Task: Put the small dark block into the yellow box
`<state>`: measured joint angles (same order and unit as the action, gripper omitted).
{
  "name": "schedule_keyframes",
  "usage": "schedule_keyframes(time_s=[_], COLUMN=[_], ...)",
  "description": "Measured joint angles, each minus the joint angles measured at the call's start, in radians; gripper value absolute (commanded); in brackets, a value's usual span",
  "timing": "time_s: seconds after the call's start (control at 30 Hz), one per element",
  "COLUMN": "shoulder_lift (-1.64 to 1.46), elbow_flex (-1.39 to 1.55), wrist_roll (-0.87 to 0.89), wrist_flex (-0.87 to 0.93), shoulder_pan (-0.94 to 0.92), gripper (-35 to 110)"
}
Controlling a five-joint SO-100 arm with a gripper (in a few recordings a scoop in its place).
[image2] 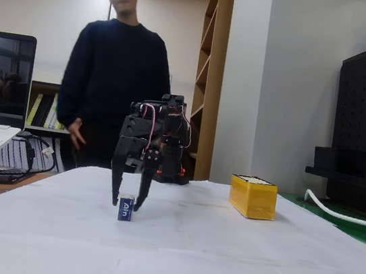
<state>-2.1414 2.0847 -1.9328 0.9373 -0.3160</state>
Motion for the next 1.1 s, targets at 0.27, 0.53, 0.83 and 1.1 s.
schedule_keyframes(time_s=[0.27, 0.53, 0.83, 1.1], shoulder_lift=[0.0, 0.0, 0.296, 0.591], elbow_flex=[0.0, 0.0, 0.006, 0.009], wrist_roll=[0.0, 0.032, 0.229, 0.354], wrist_flex=[0.0, 0.009, 0.314, 0.552], shoulder_pan=[0.015, 0.014, 0.135, 0.318], gripper=[0, 0, 0, 0])
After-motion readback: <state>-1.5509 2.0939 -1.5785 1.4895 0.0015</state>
